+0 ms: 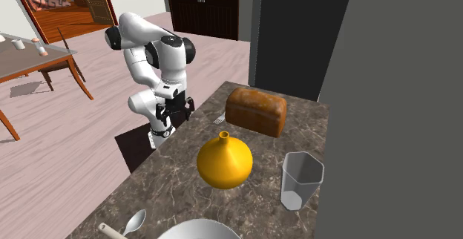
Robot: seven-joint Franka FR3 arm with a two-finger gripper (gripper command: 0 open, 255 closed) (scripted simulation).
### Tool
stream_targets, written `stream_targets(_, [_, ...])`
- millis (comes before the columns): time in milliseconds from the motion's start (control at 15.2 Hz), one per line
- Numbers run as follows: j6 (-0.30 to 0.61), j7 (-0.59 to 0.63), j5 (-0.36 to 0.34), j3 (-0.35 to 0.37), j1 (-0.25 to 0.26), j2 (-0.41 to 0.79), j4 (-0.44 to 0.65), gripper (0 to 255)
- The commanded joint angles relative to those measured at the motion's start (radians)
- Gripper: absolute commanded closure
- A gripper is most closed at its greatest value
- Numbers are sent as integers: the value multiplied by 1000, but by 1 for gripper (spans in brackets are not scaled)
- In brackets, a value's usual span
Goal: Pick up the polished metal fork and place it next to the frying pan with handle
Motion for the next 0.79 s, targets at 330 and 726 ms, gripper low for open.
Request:
stream_targets(330, [-21,396,185,116,-46,52,42,0])
stream_targets(726, [33,857,376,239,-114,165,131,0])
